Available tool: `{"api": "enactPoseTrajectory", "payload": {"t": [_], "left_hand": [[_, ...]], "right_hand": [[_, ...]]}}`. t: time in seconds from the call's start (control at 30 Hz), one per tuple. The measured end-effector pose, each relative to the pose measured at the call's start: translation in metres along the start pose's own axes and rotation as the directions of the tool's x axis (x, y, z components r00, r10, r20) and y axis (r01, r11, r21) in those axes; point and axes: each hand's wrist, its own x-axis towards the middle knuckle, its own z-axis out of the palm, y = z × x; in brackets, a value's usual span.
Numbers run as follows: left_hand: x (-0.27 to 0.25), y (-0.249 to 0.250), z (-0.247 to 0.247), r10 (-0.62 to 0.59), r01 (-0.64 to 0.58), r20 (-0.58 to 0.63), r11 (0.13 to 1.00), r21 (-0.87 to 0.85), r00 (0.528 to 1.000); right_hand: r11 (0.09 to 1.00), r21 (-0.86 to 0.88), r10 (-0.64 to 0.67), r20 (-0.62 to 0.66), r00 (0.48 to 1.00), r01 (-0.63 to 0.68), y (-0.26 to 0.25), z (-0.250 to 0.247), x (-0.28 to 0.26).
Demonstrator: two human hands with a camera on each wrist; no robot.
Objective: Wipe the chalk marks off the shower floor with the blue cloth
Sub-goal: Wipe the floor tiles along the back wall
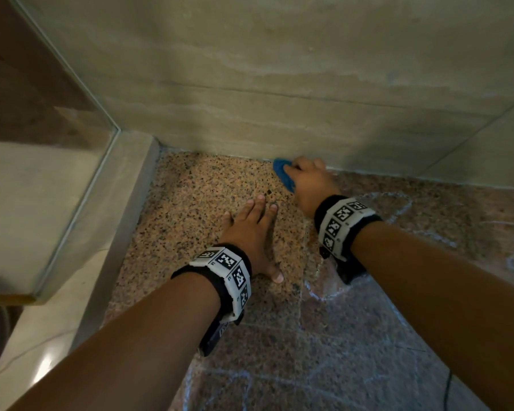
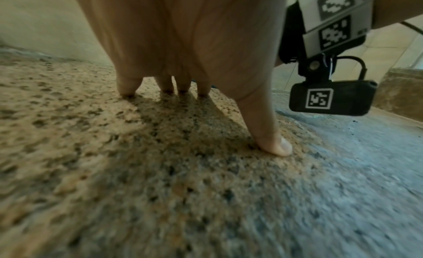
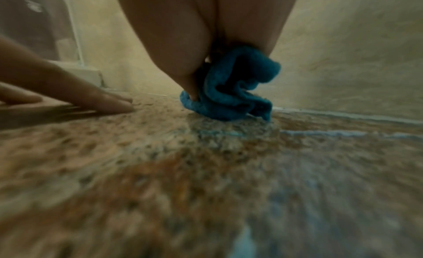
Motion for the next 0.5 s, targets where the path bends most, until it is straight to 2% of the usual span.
{"api": "enactPoseTrajectory", "payload": {"t": [0.1,0.17,0.3,0.33,0.4,0.47,0.5], "left_hand": [[-0.001,0.000,0.000,0.000,0.000,0.000,1.000,0.003,1.000],[-0.002,0.000,0.000,-0.001,0.001,0.001,1.000,0.004,1.000],[-0.001,0.000,0.000,0.000,-0.001,-0.007,1.000,-0.007,1.000],[-0.001,0.000,0.000,-0.001,0.001,-0.010,1.000,-0.006,1.000],[-0.001,0.001,0.001,-0.003,0.003,-0.012,1.000,-0.002,1.000],[-0.001,0.001,0.001,-0.006,0.006,-0.011,1.000,0.002,1.000],[0.000,0.001,0.001,-0.008,0.008,-0.010,1.000,0.005,1.000]], "right_hand": [[0.992,-0.118,0.048,0.004,0.999,-0.047,0.005,-0.006,-0.001],[0.976,-0.173,0.131,-0.005,0.991,-0.130,0.014,-0.009,-0.008],[0.952,-0.147,0.277,0.044,0.960,-0.268,0.019,-0.009,-0.018],[0.961,-0.106,0.258,0.037,0.965,-0.253,0.016,-0.009,-0.017],[0.991,-0.047,0.125,0.031,0.992,-0.123,0.005,-0.006,-0.013],[0.998,-0.068,-0.005,0.061,0.998,0.009,-0.002,0.000,-0.009],[0.997,-0.078,-0.019,0.064,0.998,0.024,-0.003,-0.001,-0.007]]}}
